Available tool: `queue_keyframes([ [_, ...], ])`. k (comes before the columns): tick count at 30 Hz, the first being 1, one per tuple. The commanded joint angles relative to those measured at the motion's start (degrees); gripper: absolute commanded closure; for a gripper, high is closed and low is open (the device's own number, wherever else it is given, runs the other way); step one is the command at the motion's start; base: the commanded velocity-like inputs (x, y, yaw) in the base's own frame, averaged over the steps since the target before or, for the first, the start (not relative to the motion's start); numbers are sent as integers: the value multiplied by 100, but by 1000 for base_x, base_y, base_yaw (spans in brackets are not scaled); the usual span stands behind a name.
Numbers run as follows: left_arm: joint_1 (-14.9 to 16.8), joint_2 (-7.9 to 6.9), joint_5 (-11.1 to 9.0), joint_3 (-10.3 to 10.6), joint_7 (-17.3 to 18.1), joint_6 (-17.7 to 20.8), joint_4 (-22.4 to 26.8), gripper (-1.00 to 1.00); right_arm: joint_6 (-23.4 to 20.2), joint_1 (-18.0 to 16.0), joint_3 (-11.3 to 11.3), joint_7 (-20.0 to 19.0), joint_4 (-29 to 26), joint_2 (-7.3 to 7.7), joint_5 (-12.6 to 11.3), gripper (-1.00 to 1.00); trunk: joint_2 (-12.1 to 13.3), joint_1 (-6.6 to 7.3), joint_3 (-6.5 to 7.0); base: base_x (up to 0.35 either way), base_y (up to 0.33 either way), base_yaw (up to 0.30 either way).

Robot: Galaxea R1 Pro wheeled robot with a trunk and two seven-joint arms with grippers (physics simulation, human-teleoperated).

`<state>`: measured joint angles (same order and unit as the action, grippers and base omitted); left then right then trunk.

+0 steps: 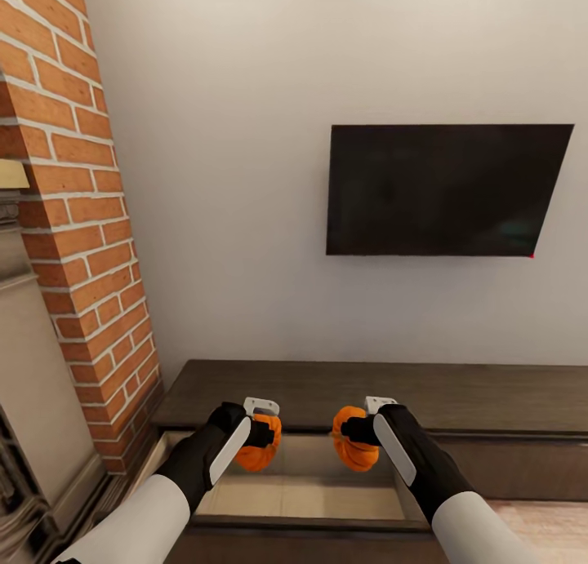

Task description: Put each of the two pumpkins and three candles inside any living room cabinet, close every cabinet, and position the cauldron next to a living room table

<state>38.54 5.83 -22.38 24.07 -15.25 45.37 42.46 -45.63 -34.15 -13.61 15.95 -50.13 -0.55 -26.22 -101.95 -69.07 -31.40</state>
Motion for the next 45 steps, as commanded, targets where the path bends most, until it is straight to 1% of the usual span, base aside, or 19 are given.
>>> queue_keyframes([
  [1, 5, -3, -57, 18, -57, 15, 7, 100, -7, -4, -10, 39, -6, 2, -76, 100, -3, 0, -7, 70, 0, 0],
  [11, 5, -3, -56, 18, -56, 16, 8, 100, -7, -4, -10, 39, -6, 2, -77, 100, -3, 0, -7, 125, 0, 0],
  [26, 5, -3, -64, 18, -65, 15, 9, 100, -7, -5, -10, 36, 11, 1, -75, 100, -3, 0, -7, 10, 0, 0],
  [45, 5, -3, -73, 18, -57, 35, -70, 100, -7, -7, -19, 39, 12, -16, -68, 100, -765, -418, -348, 0, 0, 0],
])
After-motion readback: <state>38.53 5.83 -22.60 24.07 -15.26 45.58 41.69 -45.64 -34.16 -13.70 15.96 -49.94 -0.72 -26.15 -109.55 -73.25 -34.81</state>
